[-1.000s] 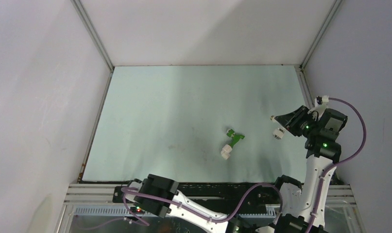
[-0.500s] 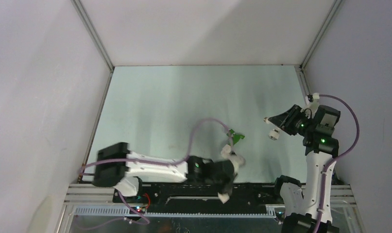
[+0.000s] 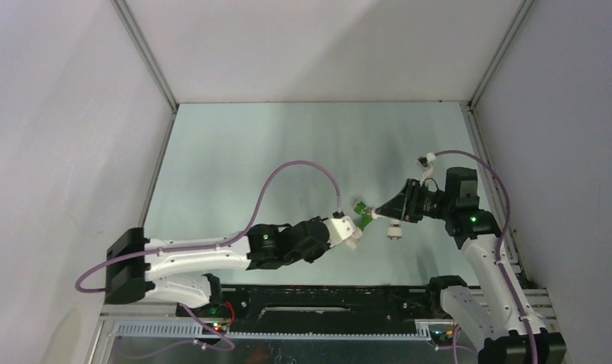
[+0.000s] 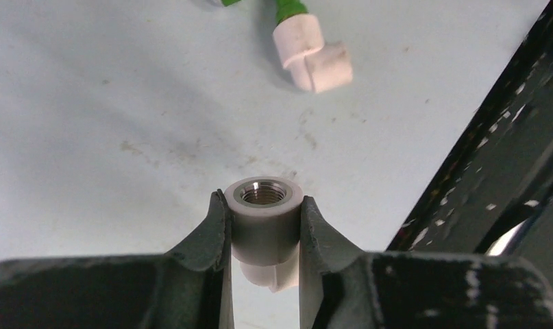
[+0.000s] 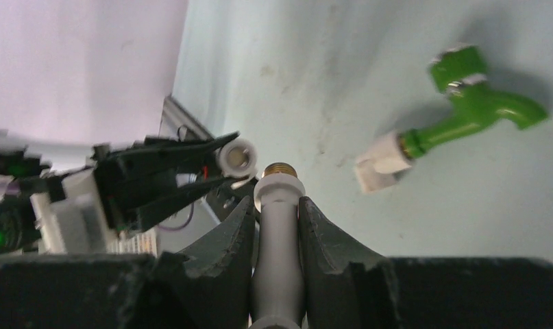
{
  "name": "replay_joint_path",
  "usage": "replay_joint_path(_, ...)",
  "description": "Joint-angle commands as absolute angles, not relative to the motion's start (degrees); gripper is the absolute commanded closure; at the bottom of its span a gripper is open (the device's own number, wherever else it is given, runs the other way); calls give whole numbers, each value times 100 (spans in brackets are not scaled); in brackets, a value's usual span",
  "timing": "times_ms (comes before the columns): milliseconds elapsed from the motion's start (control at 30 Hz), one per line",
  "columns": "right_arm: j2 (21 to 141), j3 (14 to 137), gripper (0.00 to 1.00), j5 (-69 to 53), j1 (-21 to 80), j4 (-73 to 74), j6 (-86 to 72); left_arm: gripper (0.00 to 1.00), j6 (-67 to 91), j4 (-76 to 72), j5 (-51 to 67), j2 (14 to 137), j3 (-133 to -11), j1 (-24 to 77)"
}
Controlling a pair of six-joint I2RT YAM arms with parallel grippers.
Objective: Install the water faucets
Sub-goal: Pick up the adaptor at the center of the board.
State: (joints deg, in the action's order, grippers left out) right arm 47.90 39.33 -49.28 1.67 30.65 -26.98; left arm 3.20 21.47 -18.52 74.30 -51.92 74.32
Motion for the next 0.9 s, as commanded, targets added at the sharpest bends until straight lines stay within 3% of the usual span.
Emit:
replay_joint_path(0, 4630, 4087, 100, -5485, 793, 2229, -2521, 100, -1241, 1185, -2022, 6443, -4747, 7394)
replay_joint_path(433, 4447, 4770, 100, -3065, 3531, 2001, -1838, 100, -2255, 271, -838, 4201, -3283, 7005)
replay_joint_path(600, 4809, 5149, 100, -2001, 4680, 1938, -1518, 100, -2273, 456, -659, 4179, -3432, 7005)
replay_joint_path(867, 5782, 5710, 100, -1732, 5318, 1792, -1062, 100, -2210, 636, -172, 4287, -3691, 7005)
